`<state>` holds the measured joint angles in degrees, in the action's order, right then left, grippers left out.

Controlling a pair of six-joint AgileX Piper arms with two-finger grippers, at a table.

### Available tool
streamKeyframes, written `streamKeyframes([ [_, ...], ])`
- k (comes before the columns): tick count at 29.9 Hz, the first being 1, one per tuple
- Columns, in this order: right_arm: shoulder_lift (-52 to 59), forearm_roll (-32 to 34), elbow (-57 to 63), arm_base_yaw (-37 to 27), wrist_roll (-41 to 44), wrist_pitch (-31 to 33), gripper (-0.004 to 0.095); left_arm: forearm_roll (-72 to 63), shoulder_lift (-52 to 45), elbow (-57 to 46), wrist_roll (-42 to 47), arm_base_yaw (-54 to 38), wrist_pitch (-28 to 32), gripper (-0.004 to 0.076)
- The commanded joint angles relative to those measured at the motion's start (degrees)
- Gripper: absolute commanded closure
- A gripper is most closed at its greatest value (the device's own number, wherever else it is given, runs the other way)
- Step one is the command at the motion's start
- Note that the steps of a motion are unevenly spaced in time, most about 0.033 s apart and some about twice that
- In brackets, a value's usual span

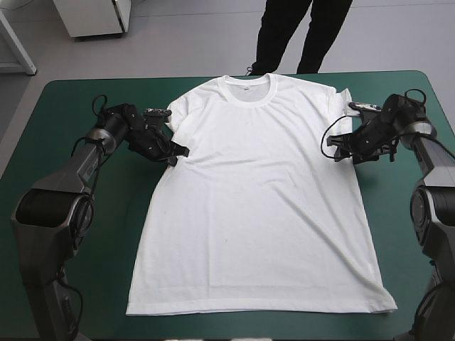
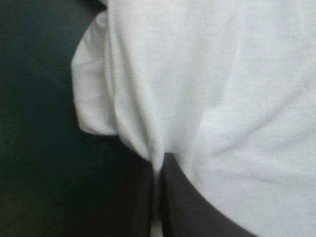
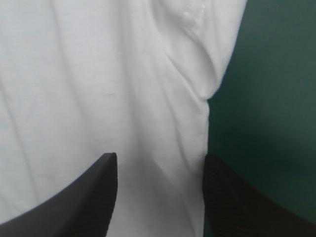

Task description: Fold the cloth

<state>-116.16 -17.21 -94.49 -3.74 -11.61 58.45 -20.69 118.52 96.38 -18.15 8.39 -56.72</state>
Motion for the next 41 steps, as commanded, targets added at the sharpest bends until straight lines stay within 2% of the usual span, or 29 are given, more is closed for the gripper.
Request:
streamKeyframes([
  [1, 1.78, -0.58, -1.88, -0.81, -0.62, 0.03, 0.0415, -1.98, -3.22, 1.51, -0.58, -0.03, -0.02, 0.0733],
  [4, 0.71, -0.58, -1.88, -0.81, -0.62, 0.51, 0.0422, -2.46, -3.22, 1.51, -1.26, -0.03, 0.22, 0.0733],
  [6, -0.24, -0.72, -1.88, -0.81, -0.62, 0.94, 0.0465, -2.99, -3.22, 1.51, -1.85, -0.03, 0.25, 0.0733],
  [9, -1.31, -1.13, -1.77, -0.67, -2.12, 2.64, 0.0619, -3.56, -3.22, 1.51, -2.92, -0.03, 0.25, 0.0733],
  [11, -2.06, -2.79, -1.77, -0.67, -3.47, 3.66, 0.0776, -3.53, -3.22, 1.51, -2.92, -0.03, 0.35, 0.0733],
  [14, -3.13, -5.54, -1.77, -0.54, -5.54, 5.15, 0.0928, -3.69, -3.22, 1.51, -2.92, -0.03, 0.10, 0.0733],
  [21, -4.02, -5.94, -1.88, 1.61, -5.44, 4.95, 0.0925, -3.69, -3.36, 1.51, -2.92, -0.03, -0.85, 0.0733],
  [25, -2.99, -6.09, -3.97, 1.50, -4.96, 7.96, 0.0924, -3.69, -5.49, 1.70, -2.92, -0.03, -2.49, 0.0733],
  [32, 4.40, -5.94, -8.34, 0.37, -3.42, 10.23, 0.0925, -2.64, -14.94, 1.70, -3.39, -0.03, -7.66, 0.0733],
  [41, 18.16, -6.93, -10.37, -2.46, -2.41, 9.93, 0.0925, 1.10, -28.36, 1.70, -3.39, -0.03, -10.51, 0.0733],
])
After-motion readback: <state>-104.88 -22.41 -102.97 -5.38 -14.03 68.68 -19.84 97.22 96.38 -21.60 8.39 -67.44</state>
